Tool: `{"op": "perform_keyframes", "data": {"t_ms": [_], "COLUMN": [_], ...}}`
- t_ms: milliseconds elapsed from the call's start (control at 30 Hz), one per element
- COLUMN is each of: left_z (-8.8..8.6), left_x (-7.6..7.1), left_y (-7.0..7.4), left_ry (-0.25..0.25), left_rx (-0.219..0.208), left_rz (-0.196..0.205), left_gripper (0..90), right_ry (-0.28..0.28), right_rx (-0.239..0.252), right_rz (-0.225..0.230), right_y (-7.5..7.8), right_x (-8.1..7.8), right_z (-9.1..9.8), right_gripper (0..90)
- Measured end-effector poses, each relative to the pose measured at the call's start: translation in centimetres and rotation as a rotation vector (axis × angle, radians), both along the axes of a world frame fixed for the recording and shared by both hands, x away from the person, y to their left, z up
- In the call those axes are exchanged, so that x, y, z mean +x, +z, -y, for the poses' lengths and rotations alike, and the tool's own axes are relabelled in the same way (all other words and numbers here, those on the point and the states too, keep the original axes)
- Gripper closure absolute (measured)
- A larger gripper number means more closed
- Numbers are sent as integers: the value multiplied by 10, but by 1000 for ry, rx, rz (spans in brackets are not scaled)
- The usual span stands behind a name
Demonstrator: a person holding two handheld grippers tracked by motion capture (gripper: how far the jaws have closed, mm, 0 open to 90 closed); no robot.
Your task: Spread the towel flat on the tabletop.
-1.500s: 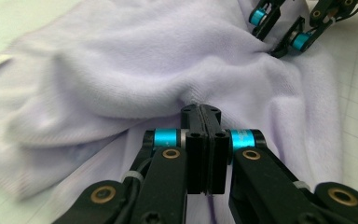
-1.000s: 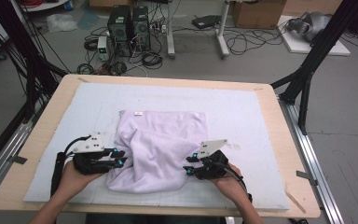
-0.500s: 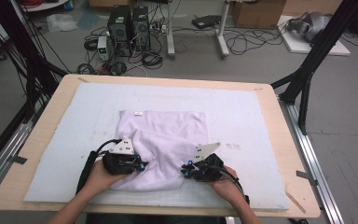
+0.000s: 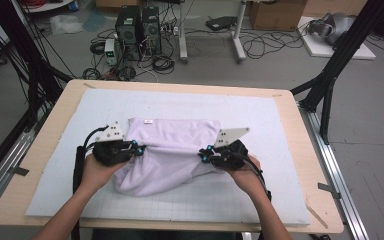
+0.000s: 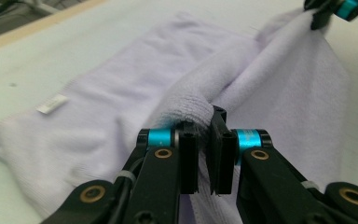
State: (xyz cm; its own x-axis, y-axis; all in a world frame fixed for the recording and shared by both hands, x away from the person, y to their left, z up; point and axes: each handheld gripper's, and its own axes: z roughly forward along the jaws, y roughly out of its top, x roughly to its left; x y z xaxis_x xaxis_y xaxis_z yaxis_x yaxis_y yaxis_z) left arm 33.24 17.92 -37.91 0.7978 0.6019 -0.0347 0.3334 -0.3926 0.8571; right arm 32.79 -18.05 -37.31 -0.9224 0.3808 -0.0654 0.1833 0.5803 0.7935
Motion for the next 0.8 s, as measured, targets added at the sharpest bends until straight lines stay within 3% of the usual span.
{"op": "perform_keyframes", "data": {"t_ms": [133, 200, 333, 467, 567, 800], "left_z": [5, 7, 9, 1, -9, -19], "left_x": [32, 44, 56, 52, 43, 10], "left_y": [-9, -17, -34, -27, -16, -1], "left_ry": [72, 91, 105, 101, 94, 33], "left_rx": [19, 34, 66, 32, 13, 56], "left_rz": [-29, -49, -97, -96, -73, -32], "left_gripper": [837, 836, 816, 720, 644, 553], "right_ry": [-68, -104, -140, -136, -149, -132], "right_rx": [-5, -6, -24, -33, 8, 69], "right_rz": [-37, -85, -154, -165, -151, -78], "right_y": [-4, -13, -35, -39, -29, -8], "right_x": [36, 55, 76, 76, 69, 38], "right_z": [-2, -1, -6, -7, 0, 16], "right_gripper": [820, 818, 803, 731, 655, 598]}}
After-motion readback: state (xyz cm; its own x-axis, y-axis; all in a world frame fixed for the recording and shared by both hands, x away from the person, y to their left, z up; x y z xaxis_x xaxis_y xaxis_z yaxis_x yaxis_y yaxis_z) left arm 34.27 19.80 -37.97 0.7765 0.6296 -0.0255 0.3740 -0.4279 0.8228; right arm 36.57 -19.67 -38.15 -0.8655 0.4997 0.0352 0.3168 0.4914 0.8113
